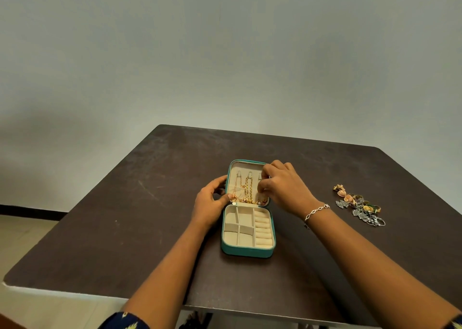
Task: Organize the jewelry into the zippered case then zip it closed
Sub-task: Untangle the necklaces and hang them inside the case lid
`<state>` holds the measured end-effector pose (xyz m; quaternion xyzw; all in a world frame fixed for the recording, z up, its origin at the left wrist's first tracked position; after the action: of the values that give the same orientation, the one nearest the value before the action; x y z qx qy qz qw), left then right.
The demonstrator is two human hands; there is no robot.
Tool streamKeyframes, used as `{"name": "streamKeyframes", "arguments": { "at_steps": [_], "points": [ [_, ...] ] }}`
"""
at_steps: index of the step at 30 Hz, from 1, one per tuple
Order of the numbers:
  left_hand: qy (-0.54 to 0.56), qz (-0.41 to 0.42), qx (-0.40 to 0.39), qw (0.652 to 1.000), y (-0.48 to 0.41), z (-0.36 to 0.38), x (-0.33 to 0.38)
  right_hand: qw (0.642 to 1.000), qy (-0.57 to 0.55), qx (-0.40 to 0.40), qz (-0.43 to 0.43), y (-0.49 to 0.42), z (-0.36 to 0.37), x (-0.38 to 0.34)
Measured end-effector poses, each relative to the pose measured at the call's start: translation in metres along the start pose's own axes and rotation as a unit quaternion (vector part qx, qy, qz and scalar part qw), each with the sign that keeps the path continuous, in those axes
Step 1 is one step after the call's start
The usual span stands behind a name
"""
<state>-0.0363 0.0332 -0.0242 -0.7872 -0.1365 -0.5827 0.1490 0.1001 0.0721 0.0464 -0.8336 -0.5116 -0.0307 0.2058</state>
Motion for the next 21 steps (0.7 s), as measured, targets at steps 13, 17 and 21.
{"name": "streamKeyframes", "arguments": {
  "at_steps": [13, 17, 21],
  "points": [
    [-0.009, -0.002, 0.002, 1.0, 0.001, 0.0, 0.0, 0.989, 0.067, 0.023, 0.129, -0.005, -0.011, 0.02],
    [-0.007, 0.0, 0.003, 1.0, 0.001, -0.001, 0.0, 0.987, 0.048, 0.016, 0.154, -0.003, -0.001, 0.023],
    [0.003, 0.003, 0.005, 1.0, 0.002, -0.002, 0.001, 0.984, 0.068, 0.042, 0.159, -0.005, -0.002, 0.021]
  ]
}}
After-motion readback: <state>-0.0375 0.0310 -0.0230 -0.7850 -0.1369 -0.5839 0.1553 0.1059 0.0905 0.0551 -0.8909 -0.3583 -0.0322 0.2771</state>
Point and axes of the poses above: each hand's wrist, its own y-axis away from the middle knuckle, its own z-axis out of the palm, x = y × z, the point moved 8 cm from there along -y, towards the middle knuckle, and after that the axes turned 7 degrees about -z, right-handed, at the moved point
